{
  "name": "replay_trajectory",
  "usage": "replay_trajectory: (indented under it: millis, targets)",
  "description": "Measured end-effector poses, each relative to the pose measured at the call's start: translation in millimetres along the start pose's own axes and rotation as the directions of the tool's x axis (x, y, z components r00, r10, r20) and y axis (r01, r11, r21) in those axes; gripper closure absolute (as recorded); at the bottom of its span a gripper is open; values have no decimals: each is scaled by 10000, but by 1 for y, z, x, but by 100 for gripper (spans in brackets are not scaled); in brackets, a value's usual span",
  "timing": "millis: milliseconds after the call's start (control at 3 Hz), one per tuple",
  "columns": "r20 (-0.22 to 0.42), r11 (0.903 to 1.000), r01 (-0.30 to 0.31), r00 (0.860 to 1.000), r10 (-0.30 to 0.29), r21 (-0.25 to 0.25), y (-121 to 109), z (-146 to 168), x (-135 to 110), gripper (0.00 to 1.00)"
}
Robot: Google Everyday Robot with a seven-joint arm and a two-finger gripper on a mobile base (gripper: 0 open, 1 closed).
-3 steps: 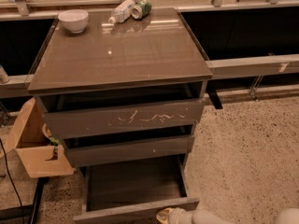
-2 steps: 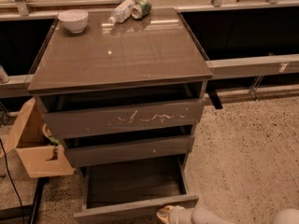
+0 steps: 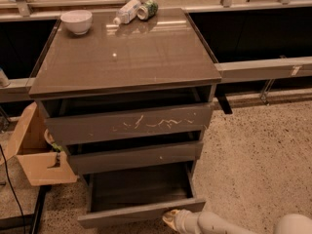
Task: Close bottom drawer
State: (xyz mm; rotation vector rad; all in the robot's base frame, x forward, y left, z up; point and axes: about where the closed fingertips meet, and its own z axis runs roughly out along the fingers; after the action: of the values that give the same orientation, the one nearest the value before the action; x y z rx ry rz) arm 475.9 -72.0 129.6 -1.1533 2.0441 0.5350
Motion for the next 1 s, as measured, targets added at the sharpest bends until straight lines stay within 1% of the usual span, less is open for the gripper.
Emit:
replay_trajectory:
  millis: [333, 667, 1000]
  targets:
    - [242, 9985, 534, 9983, -532, -96, -21, 17, -28, 100]
    - [245, 9985, 538, 9983, -536, -94, -21, 17, -28, 100]
    - [365, 9975, 714, 9968, -713, 4, -26, 20, -30, 100]
